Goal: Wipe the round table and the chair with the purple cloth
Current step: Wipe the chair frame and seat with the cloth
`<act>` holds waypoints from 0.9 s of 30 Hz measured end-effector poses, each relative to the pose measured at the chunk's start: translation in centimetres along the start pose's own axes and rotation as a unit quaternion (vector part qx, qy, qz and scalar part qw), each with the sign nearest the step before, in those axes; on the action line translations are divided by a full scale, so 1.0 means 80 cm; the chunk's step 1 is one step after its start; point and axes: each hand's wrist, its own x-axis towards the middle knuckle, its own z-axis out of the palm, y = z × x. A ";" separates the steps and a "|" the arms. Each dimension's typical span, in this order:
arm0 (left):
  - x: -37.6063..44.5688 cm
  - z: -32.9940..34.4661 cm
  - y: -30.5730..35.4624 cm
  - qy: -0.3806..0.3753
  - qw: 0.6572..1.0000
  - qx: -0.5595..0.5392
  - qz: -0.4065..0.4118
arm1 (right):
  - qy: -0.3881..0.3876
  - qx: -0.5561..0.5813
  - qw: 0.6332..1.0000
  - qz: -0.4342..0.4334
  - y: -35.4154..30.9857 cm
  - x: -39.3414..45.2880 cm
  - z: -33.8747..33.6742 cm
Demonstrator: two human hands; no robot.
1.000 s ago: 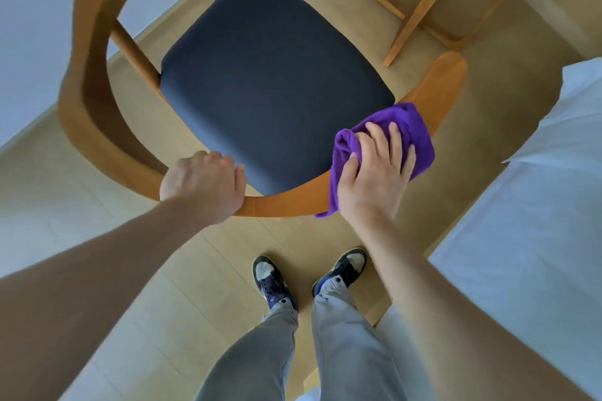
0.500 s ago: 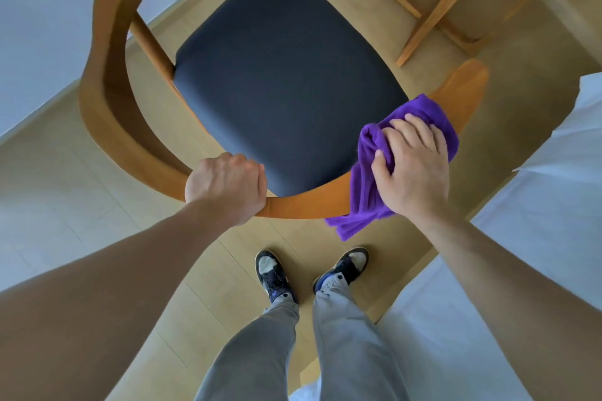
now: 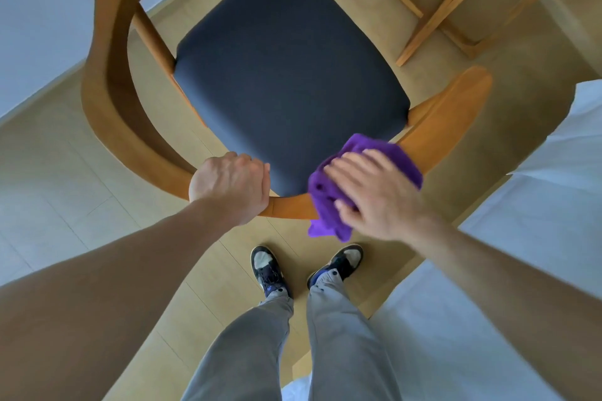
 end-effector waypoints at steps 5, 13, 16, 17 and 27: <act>0.001 0.004 0.000 0.002 1.000 0.002 0.002 | 0.066 0.015 0.984 0.164 0.086 0.005 -0.016; 0.001 0.007 -0.002 0.001 1.000 -0.003 0.004 | 0.167 0.097 0.885 0.425 -0.067 0.035 0.008; 0.002 0.006 -0.002 -0.014 1.000 -0.014 0.001 | 0.113 0.104 0.904 0.398 -0.128 0.049 0.008; 0.004 0.006 -0.002 -0.022 1.000 -0.018 0.002 | 0.098 0.101 0.914 0.381 -0.144 0.054 0.008; 0.001 0.001 -0.005 -0.023 0.999 -0.027 0.005 | 0.016 0.036 0.997 0.070 -0.005 0.010 -0.003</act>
